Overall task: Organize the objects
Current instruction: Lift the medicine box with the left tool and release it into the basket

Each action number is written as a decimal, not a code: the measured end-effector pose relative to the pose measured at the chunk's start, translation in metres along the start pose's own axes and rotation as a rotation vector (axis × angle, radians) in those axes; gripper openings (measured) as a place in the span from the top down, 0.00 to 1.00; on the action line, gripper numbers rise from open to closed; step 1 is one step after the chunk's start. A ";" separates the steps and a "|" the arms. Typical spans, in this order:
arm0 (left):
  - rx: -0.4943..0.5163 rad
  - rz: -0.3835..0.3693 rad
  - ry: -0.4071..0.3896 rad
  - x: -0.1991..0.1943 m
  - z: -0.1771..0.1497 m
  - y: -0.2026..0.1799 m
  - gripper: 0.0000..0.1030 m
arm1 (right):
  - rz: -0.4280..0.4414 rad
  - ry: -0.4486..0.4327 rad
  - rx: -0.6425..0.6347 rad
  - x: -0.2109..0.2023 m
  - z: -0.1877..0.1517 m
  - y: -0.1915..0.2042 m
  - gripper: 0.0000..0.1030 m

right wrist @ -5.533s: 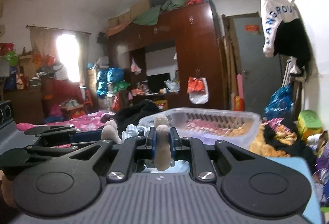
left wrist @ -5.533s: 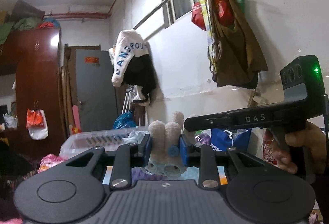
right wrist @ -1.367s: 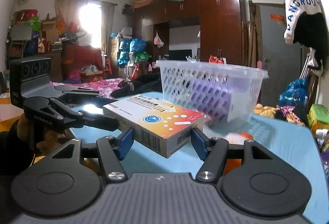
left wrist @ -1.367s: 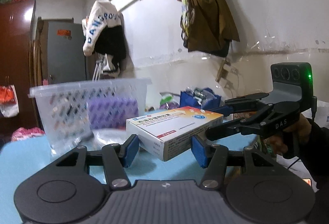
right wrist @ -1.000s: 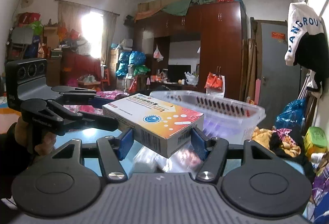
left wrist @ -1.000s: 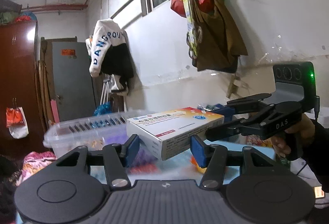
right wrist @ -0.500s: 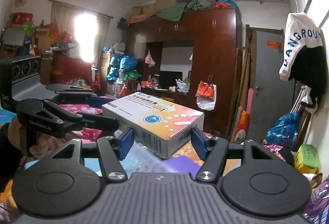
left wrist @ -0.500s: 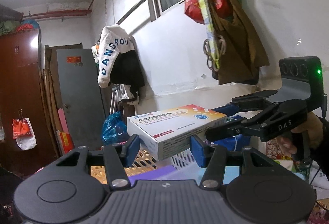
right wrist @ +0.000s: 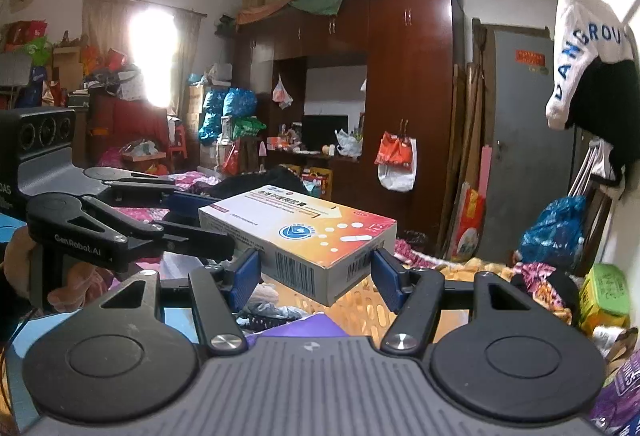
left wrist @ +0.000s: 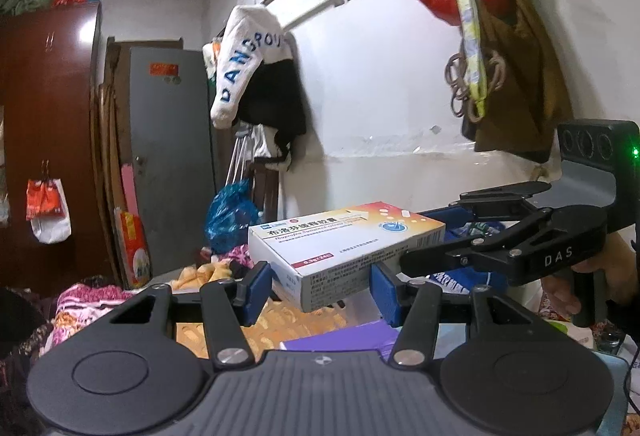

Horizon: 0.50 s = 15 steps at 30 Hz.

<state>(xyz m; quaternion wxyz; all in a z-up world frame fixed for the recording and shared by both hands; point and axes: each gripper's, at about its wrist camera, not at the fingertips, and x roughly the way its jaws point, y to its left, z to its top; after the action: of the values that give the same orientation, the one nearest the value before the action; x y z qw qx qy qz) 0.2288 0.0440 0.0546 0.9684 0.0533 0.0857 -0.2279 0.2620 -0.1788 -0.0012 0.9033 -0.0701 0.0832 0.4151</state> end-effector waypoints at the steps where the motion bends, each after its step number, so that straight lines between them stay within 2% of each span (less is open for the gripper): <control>1: -0.005 0.003 0.009 0.004 0.000 0.003 0.44 | -0.002 0.004 0.005 0.001 0.000 -0.003 0.37; 6: -0.020 0.018 0.064 0.023 -0.003 0.007 0.44 | -0.015 0.031 0.039 0.006 -0.011 -0.012 0.34; 7: -0.018 0.031 0.077 0.026 -0.004 0.006 0.42 | -0.016 0.038 0.044 0.007 -0.011 -0.014 0.27; 8: -0.005 0.044 0.088 0.029 -0.005 0.005 0.38 | -0.026 0.055 0.054 0.007 -0.013 -0.013 0.10; 9: 0.008 0.061 0.105 0.031 -0.006 0.004 0.27 | -0.059 0.063 0.058 0.006 -0.016 -0.011 0.04; 11: 0.039 0.100 0.105 0.026 -0.008 -0.001 0.23 | -0.112 0.066 0.038 0.000 -0.017 -0.010 0.02; 15: 0.031 0.099 0.065 -0.008 -0.010 -0.009 0.20 | -0.164 0.107 0.119 -0.030 -0.020 -0.006 0.00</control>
<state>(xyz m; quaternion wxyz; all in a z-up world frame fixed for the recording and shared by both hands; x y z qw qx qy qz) 0.2159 0.0406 0.0463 0.9743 0.0800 0.1107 -0.1793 0.2458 -0.2088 -0.0140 0.9310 -0.0452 0.1498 0.3297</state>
